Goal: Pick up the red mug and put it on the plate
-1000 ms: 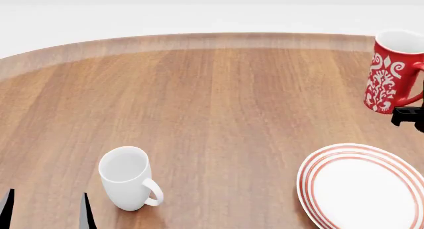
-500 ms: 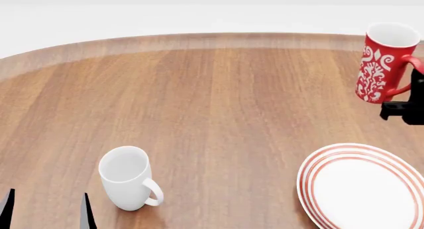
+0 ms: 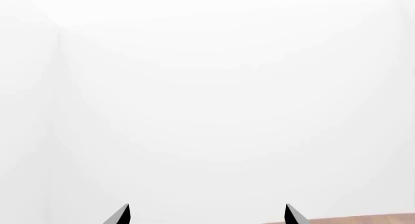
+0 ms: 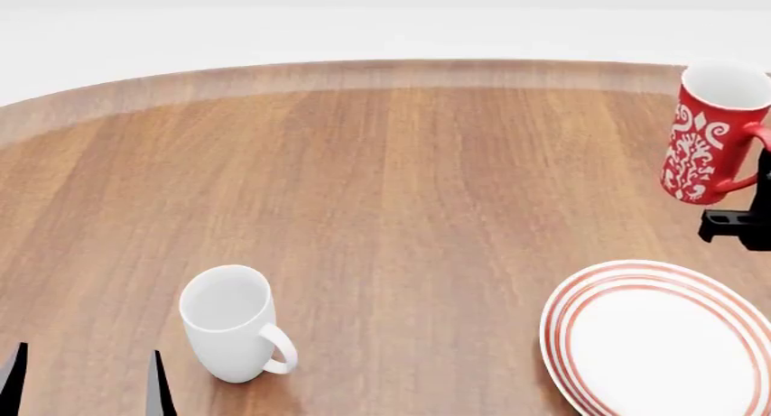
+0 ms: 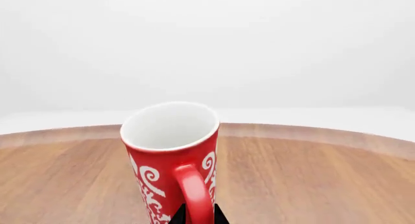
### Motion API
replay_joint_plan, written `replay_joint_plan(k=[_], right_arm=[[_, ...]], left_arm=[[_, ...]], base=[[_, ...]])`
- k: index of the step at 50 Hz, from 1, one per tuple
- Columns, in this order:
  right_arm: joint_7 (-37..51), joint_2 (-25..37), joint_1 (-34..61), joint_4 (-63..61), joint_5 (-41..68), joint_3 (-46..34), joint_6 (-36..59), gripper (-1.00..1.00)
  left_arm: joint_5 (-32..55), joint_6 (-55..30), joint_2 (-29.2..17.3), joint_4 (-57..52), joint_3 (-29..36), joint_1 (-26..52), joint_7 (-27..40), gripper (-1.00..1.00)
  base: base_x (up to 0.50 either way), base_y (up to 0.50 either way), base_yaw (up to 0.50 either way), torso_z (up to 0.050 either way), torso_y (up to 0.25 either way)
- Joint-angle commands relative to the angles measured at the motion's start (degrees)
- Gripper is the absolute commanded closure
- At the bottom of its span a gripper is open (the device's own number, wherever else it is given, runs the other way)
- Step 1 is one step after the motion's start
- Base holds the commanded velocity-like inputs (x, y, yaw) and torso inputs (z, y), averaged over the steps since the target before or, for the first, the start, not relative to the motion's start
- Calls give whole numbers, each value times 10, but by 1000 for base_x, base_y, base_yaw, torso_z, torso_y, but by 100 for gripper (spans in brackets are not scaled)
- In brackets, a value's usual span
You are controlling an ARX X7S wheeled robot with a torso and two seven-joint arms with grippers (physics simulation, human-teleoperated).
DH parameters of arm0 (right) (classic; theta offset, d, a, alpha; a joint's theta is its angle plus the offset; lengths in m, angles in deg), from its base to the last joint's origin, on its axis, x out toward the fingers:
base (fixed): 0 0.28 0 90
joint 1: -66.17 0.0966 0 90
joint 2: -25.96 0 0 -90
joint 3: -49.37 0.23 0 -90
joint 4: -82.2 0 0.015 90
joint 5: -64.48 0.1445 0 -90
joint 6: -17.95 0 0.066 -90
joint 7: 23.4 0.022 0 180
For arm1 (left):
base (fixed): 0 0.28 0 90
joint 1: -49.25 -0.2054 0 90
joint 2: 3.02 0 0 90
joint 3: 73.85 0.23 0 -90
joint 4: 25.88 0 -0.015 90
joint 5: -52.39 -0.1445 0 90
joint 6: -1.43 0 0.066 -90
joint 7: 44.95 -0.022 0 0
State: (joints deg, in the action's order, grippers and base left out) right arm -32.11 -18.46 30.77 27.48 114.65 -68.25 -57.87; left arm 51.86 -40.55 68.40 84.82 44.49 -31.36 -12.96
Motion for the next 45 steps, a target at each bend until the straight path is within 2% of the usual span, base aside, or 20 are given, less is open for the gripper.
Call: replay_joint_plan(k=[1, 45], right_arm=[[-2, 4, -18, 5, -6, 10, -20, 100], [-9, 22, -84, -25, 22, 29, -34, 100]], left_arm=[[-1, -1, -1, -1, 1, 0, 1, -100], [-10, 8, -4, 4, 7, 4, 4, -100]], base=[[0, 0, 0, 0, 0], [0, 0, 0, 0, 0]])
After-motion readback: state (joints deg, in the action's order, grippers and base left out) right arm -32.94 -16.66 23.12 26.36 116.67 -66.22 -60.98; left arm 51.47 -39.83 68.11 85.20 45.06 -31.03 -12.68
